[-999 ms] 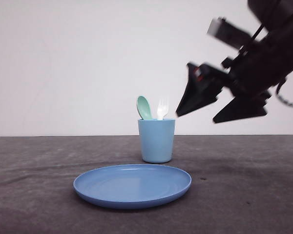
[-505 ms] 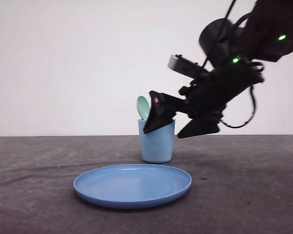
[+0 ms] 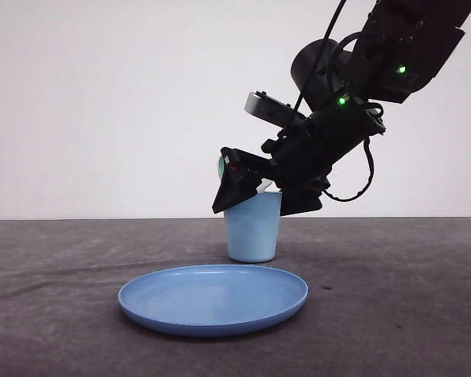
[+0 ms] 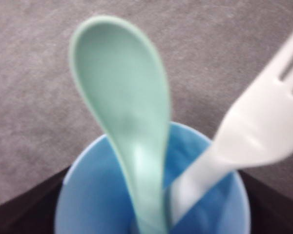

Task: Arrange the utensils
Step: 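Move the right gripper down around the rim of the light-blue cup and grasp it, then lift the cup with the right gripper and carry it over the blue plate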

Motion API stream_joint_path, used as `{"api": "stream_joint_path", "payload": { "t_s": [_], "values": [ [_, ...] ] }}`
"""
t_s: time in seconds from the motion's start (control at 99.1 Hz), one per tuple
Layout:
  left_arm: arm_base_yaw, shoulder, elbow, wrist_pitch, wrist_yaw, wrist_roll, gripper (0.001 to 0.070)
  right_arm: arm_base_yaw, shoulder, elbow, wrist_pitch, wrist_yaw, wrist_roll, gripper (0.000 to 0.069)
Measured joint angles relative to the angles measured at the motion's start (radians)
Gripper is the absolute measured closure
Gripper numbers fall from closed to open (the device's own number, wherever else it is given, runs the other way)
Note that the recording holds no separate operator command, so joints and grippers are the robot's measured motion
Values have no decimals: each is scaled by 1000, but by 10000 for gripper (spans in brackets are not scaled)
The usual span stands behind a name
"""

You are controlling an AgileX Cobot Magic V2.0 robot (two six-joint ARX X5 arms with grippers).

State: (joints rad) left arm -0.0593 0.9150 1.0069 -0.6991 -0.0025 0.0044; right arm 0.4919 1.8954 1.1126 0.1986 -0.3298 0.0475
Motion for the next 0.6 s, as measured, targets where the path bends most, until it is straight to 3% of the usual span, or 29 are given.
{"api": "stream_joint_path", "payload": {
  "t_s": [0.384, 0.596],
  "values": [
    [0, 0, 0, 0, 0, 3, 436, 0, -16, 0, -23, -5, -6, 203],
    [0, 0, 0, 0, 0, 3, 436, 3, -144, 0, -115, -10, -7, 203]
  ]
}}
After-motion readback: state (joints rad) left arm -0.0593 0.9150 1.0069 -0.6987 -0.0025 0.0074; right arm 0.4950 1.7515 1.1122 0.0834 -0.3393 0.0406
